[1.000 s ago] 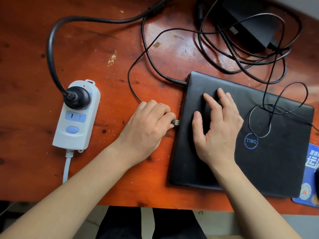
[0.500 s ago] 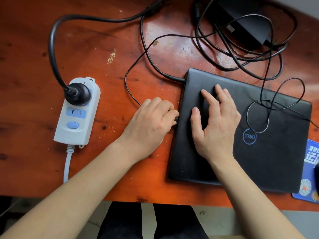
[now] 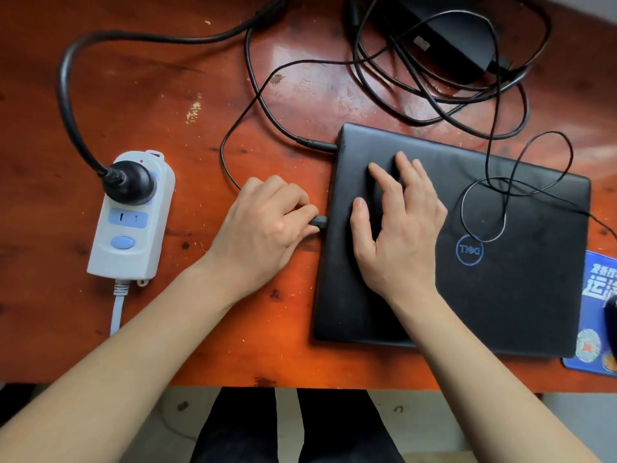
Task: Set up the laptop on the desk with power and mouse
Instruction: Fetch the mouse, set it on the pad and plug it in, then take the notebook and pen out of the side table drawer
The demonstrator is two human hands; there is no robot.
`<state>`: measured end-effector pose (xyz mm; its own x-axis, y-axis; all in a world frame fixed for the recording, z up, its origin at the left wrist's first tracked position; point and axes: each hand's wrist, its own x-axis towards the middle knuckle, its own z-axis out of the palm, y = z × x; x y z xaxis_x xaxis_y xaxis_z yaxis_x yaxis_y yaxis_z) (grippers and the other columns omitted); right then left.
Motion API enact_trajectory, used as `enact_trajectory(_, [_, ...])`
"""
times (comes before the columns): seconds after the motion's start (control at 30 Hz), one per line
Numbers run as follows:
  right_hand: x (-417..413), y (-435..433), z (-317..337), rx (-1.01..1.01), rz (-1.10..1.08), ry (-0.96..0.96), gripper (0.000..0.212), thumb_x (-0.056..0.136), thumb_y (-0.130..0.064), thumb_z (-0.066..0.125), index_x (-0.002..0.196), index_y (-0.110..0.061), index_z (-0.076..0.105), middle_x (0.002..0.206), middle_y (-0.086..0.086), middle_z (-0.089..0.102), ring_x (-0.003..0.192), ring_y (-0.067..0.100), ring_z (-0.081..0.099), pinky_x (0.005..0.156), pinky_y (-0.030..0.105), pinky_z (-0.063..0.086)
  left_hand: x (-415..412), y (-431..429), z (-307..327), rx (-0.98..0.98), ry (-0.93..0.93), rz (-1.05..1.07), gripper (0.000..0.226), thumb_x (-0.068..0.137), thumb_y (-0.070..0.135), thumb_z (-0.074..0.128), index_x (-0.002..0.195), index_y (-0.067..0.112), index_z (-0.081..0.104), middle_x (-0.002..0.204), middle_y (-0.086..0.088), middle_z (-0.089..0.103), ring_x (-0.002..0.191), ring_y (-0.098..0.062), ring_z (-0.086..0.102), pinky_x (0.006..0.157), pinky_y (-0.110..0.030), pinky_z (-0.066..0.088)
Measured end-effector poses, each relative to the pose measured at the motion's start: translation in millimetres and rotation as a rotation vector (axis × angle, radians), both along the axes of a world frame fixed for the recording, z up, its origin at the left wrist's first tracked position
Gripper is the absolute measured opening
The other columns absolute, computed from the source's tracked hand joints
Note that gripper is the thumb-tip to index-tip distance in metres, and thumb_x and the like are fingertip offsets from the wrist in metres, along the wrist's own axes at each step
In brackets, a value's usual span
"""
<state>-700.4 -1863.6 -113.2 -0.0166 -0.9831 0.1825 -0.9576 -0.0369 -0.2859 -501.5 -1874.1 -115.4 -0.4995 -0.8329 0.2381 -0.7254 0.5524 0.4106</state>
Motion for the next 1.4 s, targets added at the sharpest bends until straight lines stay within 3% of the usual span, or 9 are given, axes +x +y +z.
enact_trajectory(0.43, [0, 0, -1, 0.019, 0.023, -0.021, 0.043, 0.098, -0.032, 0.048, 0.138, -0.017, 0.055, 0.152, 0.013, 0.041, 0.146, 0.029, 0.03, 0.114, 0.041, 0.021, -5, 9, -19, 0.007, 0.052, 0.034, 0.019, 0.096, 0.017, 0.058, 0.106, 0.003, 0.067, 0.103, -0.01, 0.063, 0.087, -0.029, 0.054, 0.075, -0.04, 0.039])
enact_trajectory(0.6, [-5, 0, 4, 0.013, 0.037, -0.147, 0.04, 0.096, -0.014, 0.046, 0.134, -0.013, 0.06, 0.15, 0.016, 0.045, 0.144, 0.034, 0.034, 0.111, 0.042, 0.024, -4, 8, -7, 0.075, 0.032, 0.031, 0.019, 0.093, 0.019, 0.063, 0.106, 0.007, 0.069, 0.104, -0.007, 0.064, 0.087, -0.029, 0.055, 0.075, -0.04, 0.04])
enact_trajectory(0.7, [-10, 0, 20, 0.135, 0.075, -0.202, 0.043, 0.094, -0.003, 0.049, 0.135, -0.009, 0.059, 0.152, 0.018, 0.042, 0.145, 0.038, 0.031, 0.112, 0.044, 0.024, -6, 6, 15, 0.129, -0.074, 0.017, 0.02, 0.092, 0.021, 0.065, 0.109, 0.011, 0.07, 0.106, -0.008, 0.064, 0.09, -0.032, 0.057, 0.076, -0.041, 0.043])
enact_trajectory(0.83, [-28, 6, 49, 0.505, 0.201, -0.178, 0.047, 0.105, -0.027, 0.039, 0.15, -0.015, 0.039, 0.163, 0.011, 0.019, 0.152, 0.029, 0.008, 0.122, 0.039, 0.011, -6, 11, 44, 0.304, -0.338, 0.024, 0.038, 0.101, 0.038, 0.042, 0.133, 0.022, 0.055, 0.13, -0.003, 0.053, 0.121, -0.027, 0.045, 0.098, -0.039, 0.036])
enact_trajectory(0.93, [-47, 14, 78, 0.63, 0.274, -0.028, 0.054, 0.105, -0.043, 0.033, 0.153, -0.02, 0.031, 0.164, 0.007, 0.017, 0.152, 0.026, 0.009, 0.123, 0.039, 0.013, 2, 7, 79, 0.374, -0.516, 0.037, 0.045, 0.103, 0.045, 0.034, 0.14, 0.024, 0.047, 0.144, -0.004, 0.044, 0.134, -0.025, 0.035, 0.108, -0.039, 0.029])
enact_trajectory(1.07, [-69, -1, 134, 0.471, 0.324, 0.095, 0.055, 0.103, -0.047, 0.033, 0.151, -0.02, 0.037, 0.162, 0.007, 0.025, 0.15, 0.023, 0.019, 0.121, 0.038, 0.02, 17, -8, 158, 0.177, -0.486, 0.227, 0.047, 0.102, 0.047, 0.034, 0.138, 0.024, 0.052, 0.14, -0.003, 0.051, 0.131, -0.023, 0.043, 0.106, -0.04, 0.036])
enact_trajectory(1.2, [-58, -44, 189, 0.178, 0.424, 0.08, 0.05, 0.102, -0.043, 0.041, 0.144, -0.017, 0.048, 0.156, 0.013, 0.037, 0.143, 0.03, 0.033, 0.117, 0.04, 0.029, 31, 5, 227, 0.011, -0.38, 0.53, 0.045, 0.1, 0.044, 0.044, 0.134, 0.018, 0.058, 0.135, -0.007, 0.056, 0.128, -0.026, 0.048, 0.101, -0.041, 0.039])
enact_trajectory(1.3, [-26, -60, 212, 0.072, 0.496, 0.031, 0.05, 0.101, -0.043, 0.044, 0.144, -0.017, 0.049, 0.154, 0.015, 0.039, 0.143, 0.034, 0.035, 0.112, 0.044, 0.036, 40, 47, 253, -0.013, -0.235, 0.806, 0.054, 0.097, 0.048, 0.037, 0.13, 0.014, 0.061, 0.132, -0.01, 0.059, 0.124, -0.029, 0.052, 0.1, -0.044, 0.041])
enact_trajectory(1.4, [21, -47, 221, 0.007, 0.673, -0.032, 0.052, 0.1, -0.044, 0.046, 0.145, -0.018, 0.048, 0.154, 0.018, 0.038, 0.143, 0.037, 0.035, 0.112, 0.046, 0.037, 53, 115, 258, 0.063, -0.267, 1.053, 0.064, 0.095, 0.055, 0.026, 0.135, 0.014, 0.056, 0.138, -0.012, 0.054, 0.128, -0.03, 0.048, 0.102, -0.047, 0.04])
